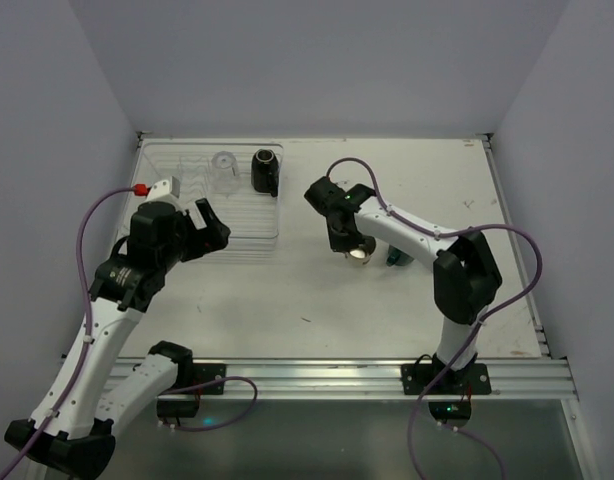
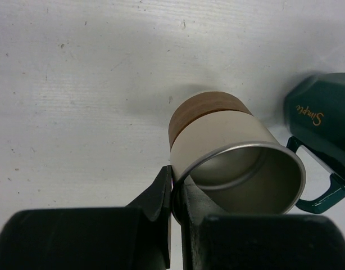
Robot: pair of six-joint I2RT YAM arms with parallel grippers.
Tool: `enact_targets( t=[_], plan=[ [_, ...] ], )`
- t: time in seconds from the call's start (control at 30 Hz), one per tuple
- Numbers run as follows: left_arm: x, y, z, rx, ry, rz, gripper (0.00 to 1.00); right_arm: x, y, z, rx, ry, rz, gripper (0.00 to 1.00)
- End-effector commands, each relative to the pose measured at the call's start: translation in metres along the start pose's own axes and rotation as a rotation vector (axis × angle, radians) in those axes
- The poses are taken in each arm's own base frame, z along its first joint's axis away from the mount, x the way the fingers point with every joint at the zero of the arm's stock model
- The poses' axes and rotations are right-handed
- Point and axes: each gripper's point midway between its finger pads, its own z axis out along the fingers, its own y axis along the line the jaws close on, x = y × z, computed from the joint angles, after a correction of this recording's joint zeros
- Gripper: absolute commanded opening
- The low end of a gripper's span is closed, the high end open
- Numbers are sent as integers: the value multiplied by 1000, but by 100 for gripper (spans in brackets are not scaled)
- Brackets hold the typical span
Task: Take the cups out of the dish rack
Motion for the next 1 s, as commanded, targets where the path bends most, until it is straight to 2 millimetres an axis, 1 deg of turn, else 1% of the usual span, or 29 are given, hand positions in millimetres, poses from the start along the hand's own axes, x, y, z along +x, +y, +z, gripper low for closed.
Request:
enact_targets(
  t=[0.0,0.07,0.27,0.37,0.47,0.5,0.57,0.6,0.63,0.67,0.7,0.73,0.8,0.83,0.87,0.9,0.93,0.97],
  plan=[
    [-11,-7,3,26,-26,42,100,-4,4,4,-29,-2,-14,0],
    [-11,-7,8,14,-12,53,100,-3,4,9,-30,8,-16,0],
    [-18,-12,11,22,-14,64,100,1,4,20,-23,28,-24,0],
    [-21,-12,14,11,-17,71,100,1,4,24,-20,34,-28,0],
    [-24,-12,19,-7,-6,86,100,1,3,26,-17,37,-26,3],
    [-30,-13,19,-11,-15,89,100,1,3,26,-18,37,-24,3],
    [-33,-13,26,-27,-5,106,100,1,3,27,-17,38,-23,3],
    [-39,-16,26,-28,-12,109,100,1,2,27,-18,40,-22,4],
    [-37,-15,34,-43,13,123,100,0,2,27,-16,39,-20,4],
    [-40,-16,37,-47,16,126,100,1,1,27,-15,40,-21,4],
    [-47,-19,38,-55,9,125,100,1,1,26,-13,37,-20,5],
    [-47,-15,47,-82,22,132,100,0,-1,25,-10,34,-20,10],
    [-55,-16,56,-95,16,133,100,-2,-2,21,-12,19,-14,16],
    [-50,-14,69,-114,54,137,100,-3,-4,17,-14,6,-8,22],
    [-52,-15,74,-116,62,138,100,-4,-5,14,-18,-2,-6,35],
    [-56,-19,79,-110,59,145,100,-5,-6,10,-23,-11,-2,39],
    [-53,-15,95,-137,82,156,100,-8,-8,3,-33,-28,5,42],
    [-54,-14,101,-150,88,162,100,-9,-9,-1,-39,-37,7,48]
  ],
)
